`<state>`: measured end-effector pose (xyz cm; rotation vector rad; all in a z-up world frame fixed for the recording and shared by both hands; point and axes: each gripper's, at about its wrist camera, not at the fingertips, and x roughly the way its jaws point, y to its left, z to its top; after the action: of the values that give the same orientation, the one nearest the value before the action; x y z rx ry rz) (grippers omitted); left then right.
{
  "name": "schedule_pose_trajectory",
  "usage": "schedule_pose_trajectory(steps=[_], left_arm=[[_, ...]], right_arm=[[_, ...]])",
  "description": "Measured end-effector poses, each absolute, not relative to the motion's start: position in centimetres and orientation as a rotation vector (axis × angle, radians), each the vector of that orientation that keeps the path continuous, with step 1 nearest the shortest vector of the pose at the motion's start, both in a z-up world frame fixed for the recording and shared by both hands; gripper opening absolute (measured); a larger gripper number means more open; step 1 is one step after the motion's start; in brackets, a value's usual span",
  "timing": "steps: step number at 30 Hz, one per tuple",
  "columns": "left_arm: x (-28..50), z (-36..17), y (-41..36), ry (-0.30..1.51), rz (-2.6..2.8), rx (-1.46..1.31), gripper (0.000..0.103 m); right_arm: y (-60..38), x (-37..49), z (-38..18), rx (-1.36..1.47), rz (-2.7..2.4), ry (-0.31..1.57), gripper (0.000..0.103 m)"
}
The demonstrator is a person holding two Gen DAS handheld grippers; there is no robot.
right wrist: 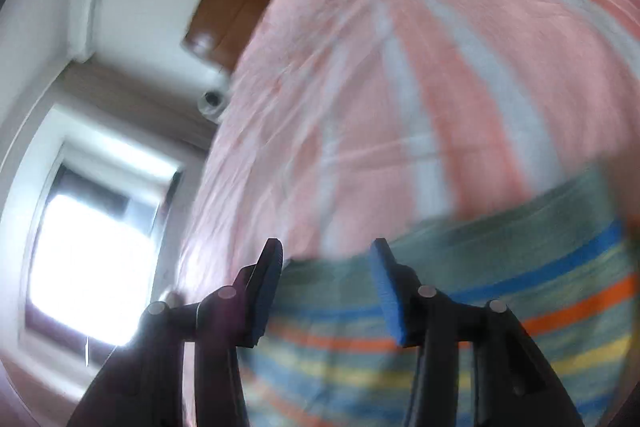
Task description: Fold small clothes
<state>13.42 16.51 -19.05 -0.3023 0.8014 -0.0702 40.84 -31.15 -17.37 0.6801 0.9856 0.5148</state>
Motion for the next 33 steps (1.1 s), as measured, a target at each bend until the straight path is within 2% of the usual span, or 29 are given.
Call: schedule_pose_trajectory(steps=[2,4,9,13,17,23,25,28,29,33], left_arm=[[13.6,-19.0,16.5,0.782,-0.07,-0.312,0.087],[13.6,-19.1,16.5,0.77,-0.074,-0.321,0.088],[13.4,-19.2,16.7,0.751,-0.086,-0.333,0.089],[13.3,-19.5,16.5,0.732,-0.088,-0.33,0.089],[13.0,-19.6,16.7,0.723,-0.092,-0.33,0.09],[13.0,-19.7,16.5,0.721,-0.09,-0.322,0.09],[13.0,-19.7,16.5,0.723,-0.088,-0.318,0.091],[13.1,-19.6,16.4,0.73,-0.083,-0.308,0.091],[13.2,-19.6,16.4,0.733,-0.081,-0.304,0.091],[13.4,-19.4,16.0,0.762,-0.055,-0.276,0.091]], right_arm=[[-28.0,39.4,-16.3,0.564,0.595,1.056,0.047],[-24.2,37.9,-16.3,0.511,0.681,1.138,0.052],[-14.2,38.4,-20.2,0.395,0.765,1.315,0.053],[-9.3,39.5,-23.0,0.443,0.749,1.295,0.055],[-7.7,37.2,-21.9,0.575,0.884,1.255,0.055],[-10.4,28.8,-18.3,0.425,0.949,1.198,0.056],[-12.7,24.6,-18.0,0.371,0.978,1.146,0.066],[-17.1,19.0,-19.3,0.155,0.826,1.108,0.066],[-18.5,17.5,-19.9,0.108,0.77,1.117,0.062],[-25.8,10.4,-19.9,0.1,0.664,1.092,0.059]])
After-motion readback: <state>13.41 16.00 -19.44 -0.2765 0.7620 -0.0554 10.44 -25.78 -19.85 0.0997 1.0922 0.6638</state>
